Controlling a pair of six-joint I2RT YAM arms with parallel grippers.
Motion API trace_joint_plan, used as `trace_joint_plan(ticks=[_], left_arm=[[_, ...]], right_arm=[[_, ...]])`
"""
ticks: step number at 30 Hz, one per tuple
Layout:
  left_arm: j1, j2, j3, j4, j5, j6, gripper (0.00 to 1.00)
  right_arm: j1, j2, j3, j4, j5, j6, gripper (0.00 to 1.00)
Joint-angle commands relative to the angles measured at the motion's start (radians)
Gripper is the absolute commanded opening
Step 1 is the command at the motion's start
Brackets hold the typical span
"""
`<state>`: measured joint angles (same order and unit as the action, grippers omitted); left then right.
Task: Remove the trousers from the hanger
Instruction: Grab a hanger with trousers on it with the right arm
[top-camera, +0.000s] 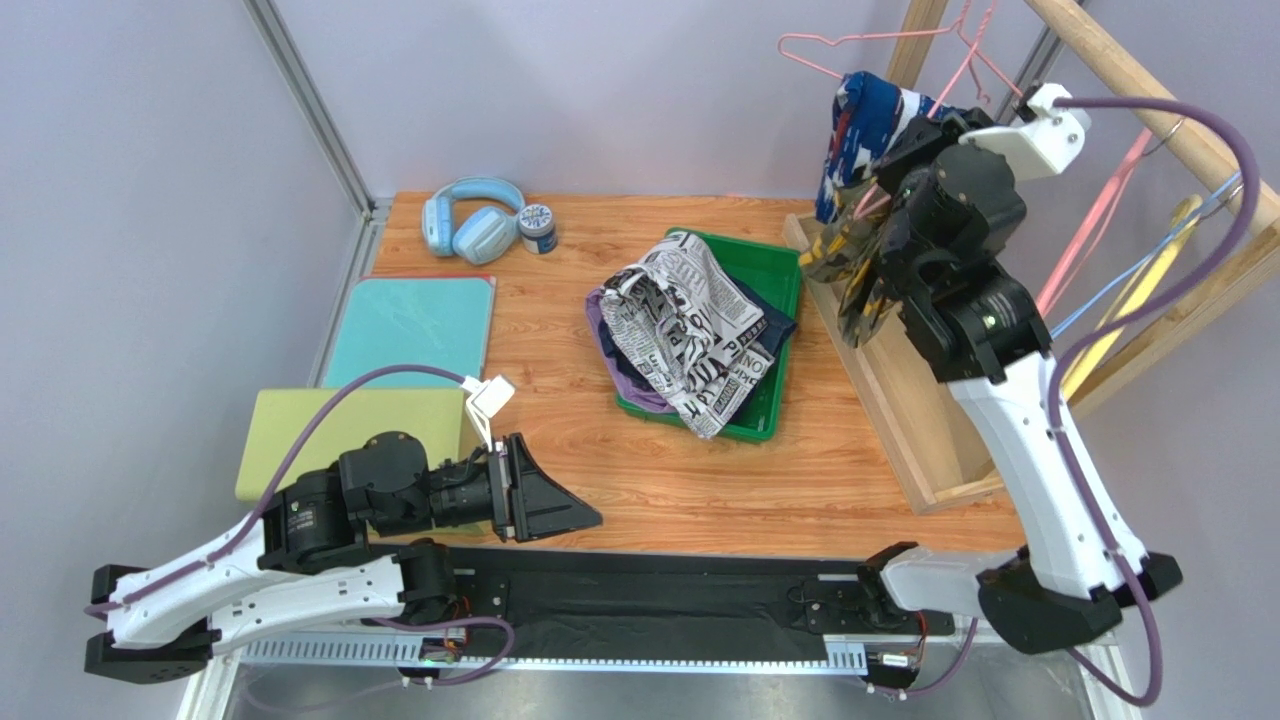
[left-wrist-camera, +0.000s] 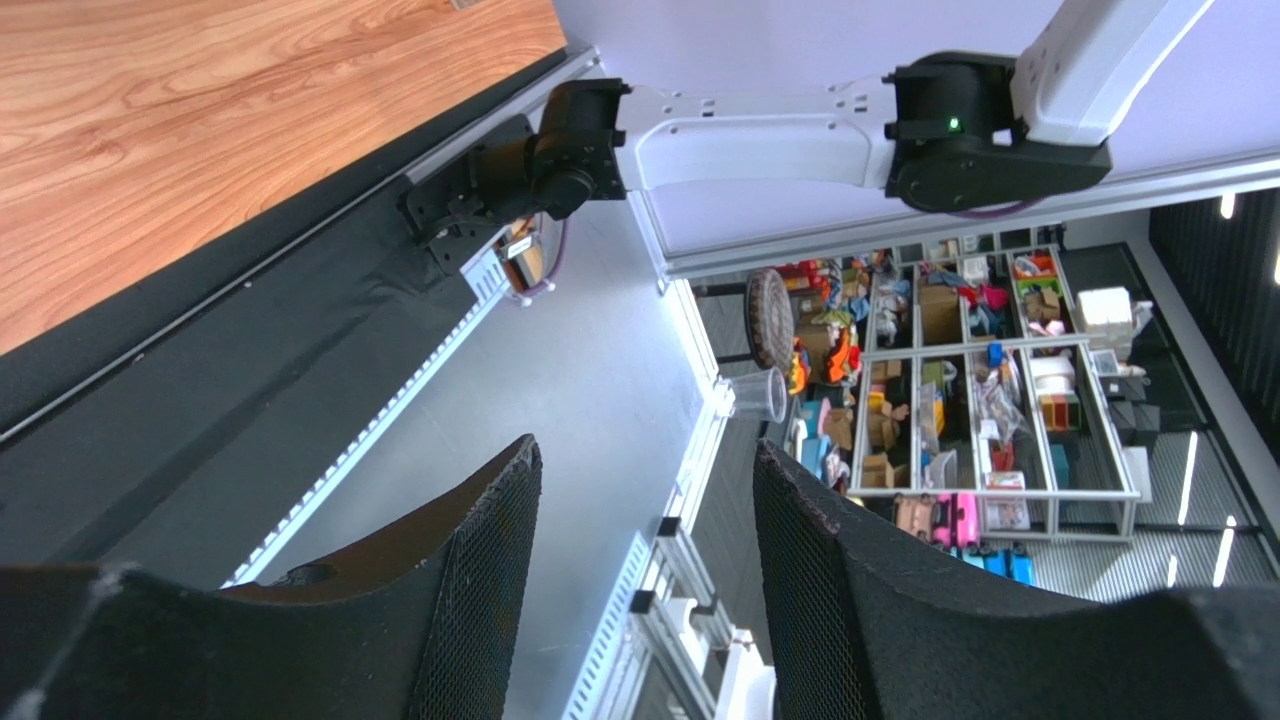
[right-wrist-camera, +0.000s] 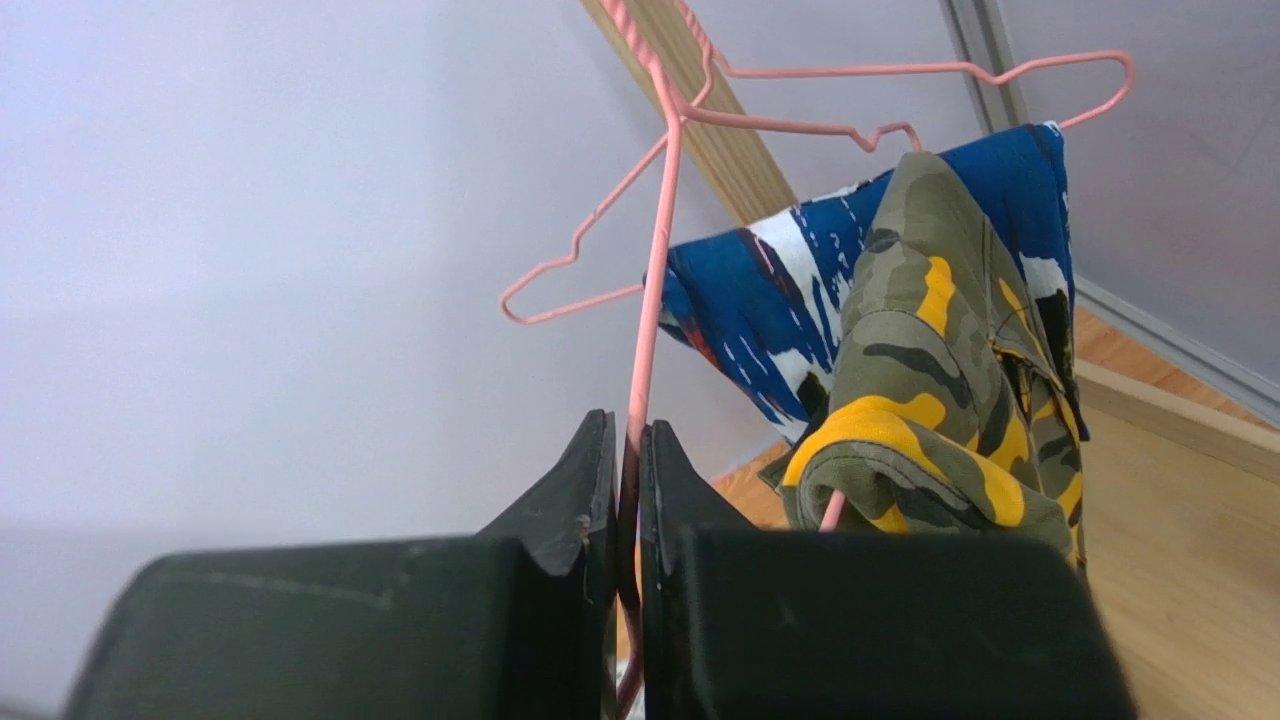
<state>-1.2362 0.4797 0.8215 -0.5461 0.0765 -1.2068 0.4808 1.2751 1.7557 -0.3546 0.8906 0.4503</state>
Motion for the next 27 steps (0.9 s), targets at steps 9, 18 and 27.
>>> trace_joint_plan(ticks=[9,18,27], left_arm=[[0.001,0.069,0.094,0.046,-0.001,0.053,0.61],[0.001,0.207,0.183,0.156,0.034,0.084,0.61],[0.001,0.416,0.462,0.205,0.016,0.116,0.63]], right_arm=[[0.048,-0.281,-0.124,-0.188,-0.386,0.110,0.00],[0.094,-0.421,-0.171,-0.283,-0.599,0.087,0.00],[0.094,-0.491,-0.217,-0.322,-1.013,0.110,0.00]])
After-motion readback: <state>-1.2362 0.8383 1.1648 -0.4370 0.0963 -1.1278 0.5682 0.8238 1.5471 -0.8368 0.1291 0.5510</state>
